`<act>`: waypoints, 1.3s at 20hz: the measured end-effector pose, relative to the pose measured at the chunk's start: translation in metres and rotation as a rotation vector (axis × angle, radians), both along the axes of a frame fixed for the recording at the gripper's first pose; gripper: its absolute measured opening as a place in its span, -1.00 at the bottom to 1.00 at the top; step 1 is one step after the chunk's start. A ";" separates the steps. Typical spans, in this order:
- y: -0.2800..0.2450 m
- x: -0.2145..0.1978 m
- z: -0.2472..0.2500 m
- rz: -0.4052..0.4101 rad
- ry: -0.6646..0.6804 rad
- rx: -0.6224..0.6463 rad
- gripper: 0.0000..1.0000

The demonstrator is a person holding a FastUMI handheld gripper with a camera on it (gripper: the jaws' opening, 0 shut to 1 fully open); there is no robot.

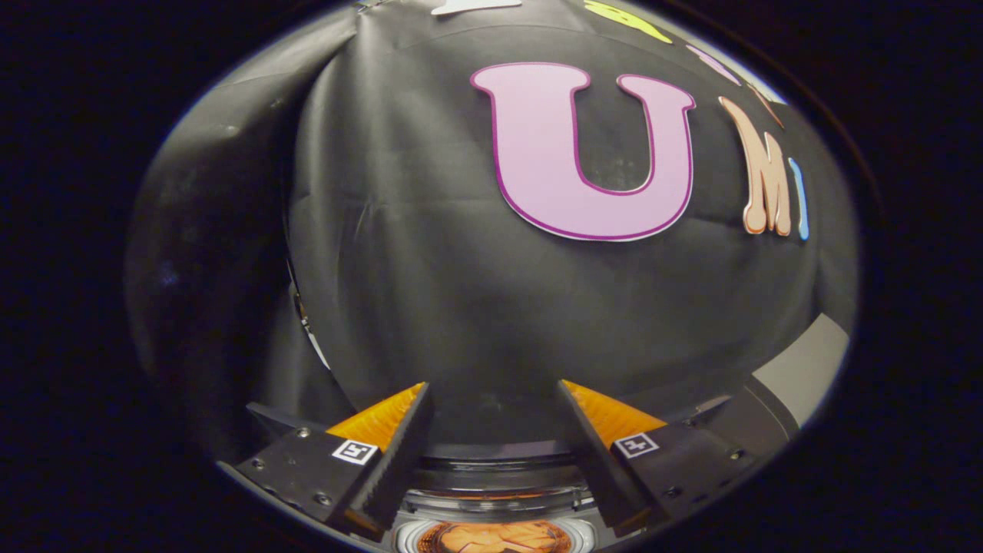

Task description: Put the clothes into the washing machine and then close the washing machine lid.

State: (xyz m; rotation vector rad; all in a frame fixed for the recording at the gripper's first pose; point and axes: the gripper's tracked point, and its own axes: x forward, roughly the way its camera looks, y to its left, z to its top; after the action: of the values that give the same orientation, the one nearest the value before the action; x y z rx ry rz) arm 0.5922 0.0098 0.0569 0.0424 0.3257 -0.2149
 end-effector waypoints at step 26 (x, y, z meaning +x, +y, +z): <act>-0.003 -0.002 0.004 0.023 0.069 0.019 0.85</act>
State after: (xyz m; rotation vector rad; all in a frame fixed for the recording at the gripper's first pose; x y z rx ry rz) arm 0.5901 0.0064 0.0606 0.0499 0.3968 -0.1912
